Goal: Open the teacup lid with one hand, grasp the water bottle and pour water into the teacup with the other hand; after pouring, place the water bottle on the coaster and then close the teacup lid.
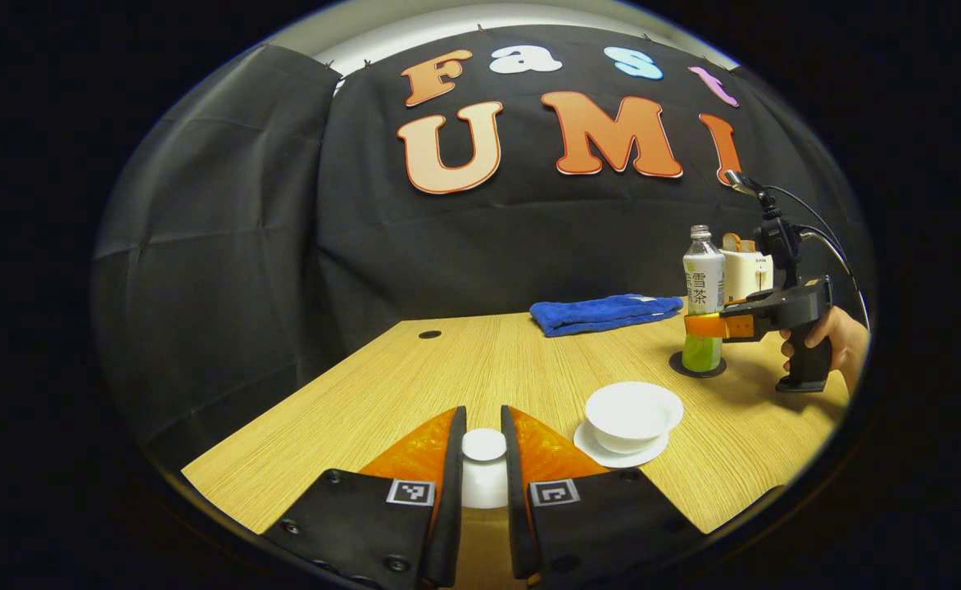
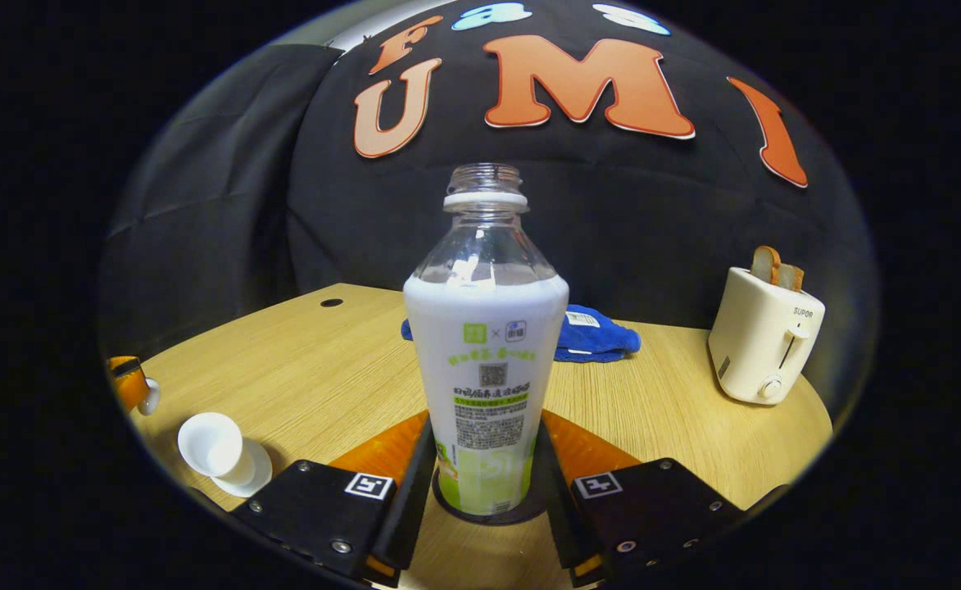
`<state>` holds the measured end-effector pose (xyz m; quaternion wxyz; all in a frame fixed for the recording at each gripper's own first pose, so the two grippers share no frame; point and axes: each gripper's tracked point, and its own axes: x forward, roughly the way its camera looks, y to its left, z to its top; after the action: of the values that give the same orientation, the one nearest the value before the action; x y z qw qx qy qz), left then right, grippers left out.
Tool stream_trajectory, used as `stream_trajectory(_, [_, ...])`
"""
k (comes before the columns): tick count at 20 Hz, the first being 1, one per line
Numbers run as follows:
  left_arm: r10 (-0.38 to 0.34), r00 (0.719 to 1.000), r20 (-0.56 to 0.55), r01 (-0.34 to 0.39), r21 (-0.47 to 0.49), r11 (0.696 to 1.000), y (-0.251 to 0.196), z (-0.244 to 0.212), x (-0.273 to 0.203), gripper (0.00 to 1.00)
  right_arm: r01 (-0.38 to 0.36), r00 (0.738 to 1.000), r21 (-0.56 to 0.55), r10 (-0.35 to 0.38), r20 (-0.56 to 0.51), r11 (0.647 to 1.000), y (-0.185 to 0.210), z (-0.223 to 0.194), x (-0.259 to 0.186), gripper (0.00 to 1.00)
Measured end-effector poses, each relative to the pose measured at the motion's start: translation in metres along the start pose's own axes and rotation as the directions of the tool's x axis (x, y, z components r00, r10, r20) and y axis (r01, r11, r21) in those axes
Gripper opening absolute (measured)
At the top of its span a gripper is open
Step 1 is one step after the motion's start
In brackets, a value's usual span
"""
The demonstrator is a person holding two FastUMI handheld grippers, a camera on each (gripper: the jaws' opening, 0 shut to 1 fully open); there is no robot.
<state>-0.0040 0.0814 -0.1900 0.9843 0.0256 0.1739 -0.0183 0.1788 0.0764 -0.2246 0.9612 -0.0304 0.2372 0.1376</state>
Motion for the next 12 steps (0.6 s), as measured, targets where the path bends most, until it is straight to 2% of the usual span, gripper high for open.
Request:
stream_trajectory(5, [-0.025,1.000,0.003,0.025,-0.039,0.999,-0.014,0.002,0.005,0.28,0.021,1.000,-0.058,-0.021,-0.003,0.998,-0.004,-0.003,-0.001,0.70])
stream_trajectory(8, [-0.062,0.998,-0.002,0.061,-0.086,0.994,-0.031,0.001,0.007,0.28,0.012,1.000,-0.053,-0.011,0.010,0.999,-0.004,-0.002,-0.004,0.79])
stream_trajectory(12, [-0.092,0.996,-0.006,0.091,-0.089,0.992,-0.050,0.003,0.013,0.28,0.017,0.999,-0.082,-0.014,0.031,0.996,-0.010,0.001,-0.020,0.84])
